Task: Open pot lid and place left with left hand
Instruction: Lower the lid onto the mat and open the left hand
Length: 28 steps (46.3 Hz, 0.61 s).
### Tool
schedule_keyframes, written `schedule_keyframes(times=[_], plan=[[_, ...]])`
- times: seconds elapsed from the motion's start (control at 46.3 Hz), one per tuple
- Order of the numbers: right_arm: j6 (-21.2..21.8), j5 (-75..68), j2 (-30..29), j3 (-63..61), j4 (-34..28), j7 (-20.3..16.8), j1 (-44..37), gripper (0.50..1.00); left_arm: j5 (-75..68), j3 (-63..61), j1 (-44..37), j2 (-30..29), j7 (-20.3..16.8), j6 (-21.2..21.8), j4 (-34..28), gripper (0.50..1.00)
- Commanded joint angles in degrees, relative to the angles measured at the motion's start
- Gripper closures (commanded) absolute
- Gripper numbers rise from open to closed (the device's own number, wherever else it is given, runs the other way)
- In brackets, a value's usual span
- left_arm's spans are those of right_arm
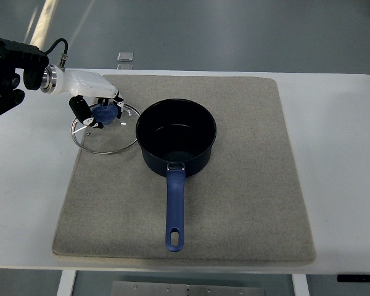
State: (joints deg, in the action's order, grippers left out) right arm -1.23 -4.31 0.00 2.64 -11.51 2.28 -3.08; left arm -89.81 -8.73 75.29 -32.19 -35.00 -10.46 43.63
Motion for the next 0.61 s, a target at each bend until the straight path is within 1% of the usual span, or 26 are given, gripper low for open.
schedule_keyframes(times=[0.0,0.194,0.367,0.583], plan=[[0.00,0.00,0.00,0.00,0.00,0.00,0.00,0.585,-0.01,-0.41,-0.05,0.02,0.00,0.00,-0.04,1.000],[0.00,0.00,0.00,0.00,0.00,0.00,0.00,0.585,0.07,-0.76,-0.23,0.11,0.00,0.26,-0.04,1.000],[0.00,0.00,0.00,0.00,0.00,0.00,0.00,0.585,-0.01,-0.85,-1.37,0.20,0.00,3.95,-0.04,1.000],[0.00,0.00,0.00,0.00,0.00,0.00,0.01,0.585,0.34,-0.76,-1.37,0.38,0.00,4.13,-0.04,1.000]])
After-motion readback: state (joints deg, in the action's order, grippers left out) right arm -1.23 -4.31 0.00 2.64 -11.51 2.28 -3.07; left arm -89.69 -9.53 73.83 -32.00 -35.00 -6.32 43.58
